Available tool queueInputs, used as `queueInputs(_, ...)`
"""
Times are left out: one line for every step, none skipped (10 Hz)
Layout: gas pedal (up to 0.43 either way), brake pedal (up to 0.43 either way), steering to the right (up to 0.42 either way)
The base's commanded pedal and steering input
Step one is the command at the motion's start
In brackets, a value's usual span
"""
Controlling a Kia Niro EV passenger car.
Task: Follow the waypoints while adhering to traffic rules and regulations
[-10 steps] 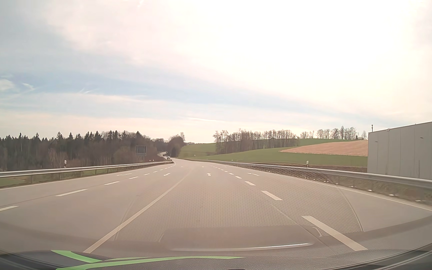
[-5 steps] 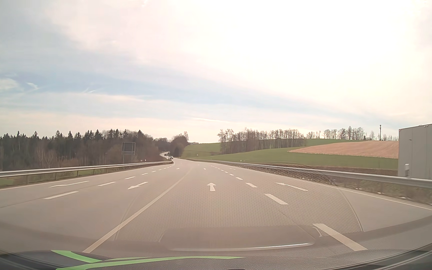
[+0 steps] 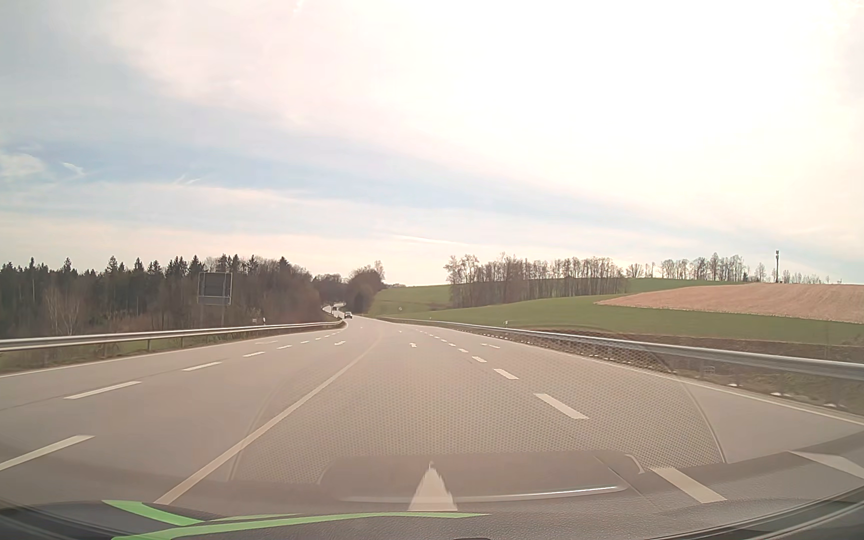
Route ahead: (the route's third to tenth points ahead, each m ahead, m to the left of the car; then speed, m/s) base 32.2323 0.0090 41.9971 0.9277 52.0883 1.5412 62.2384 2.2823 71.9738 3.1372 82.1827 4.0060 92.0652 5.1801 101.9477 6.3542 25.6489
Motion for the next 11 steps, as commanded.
queueInputs(0.047,0.0,-0.006)
queueInputs(0.047,0.0,-0.006)
queueInputs(0.059,0.0,-0.006)
queueInputs(0.059,0.0,-0.006)
queueInputs(0.067,0.0,-0.006)
queueInputs(0.067,0.0,-0.006)
queueInputs(0.079,0.0,-0.006)
queueInputs(0.079,0.0,-0.006)
queueInputs(0.087,0.0,-0.006)
queueInputs(0.087,0.0,-0.007)
queueInputs(0.098,0.0,-0.007)
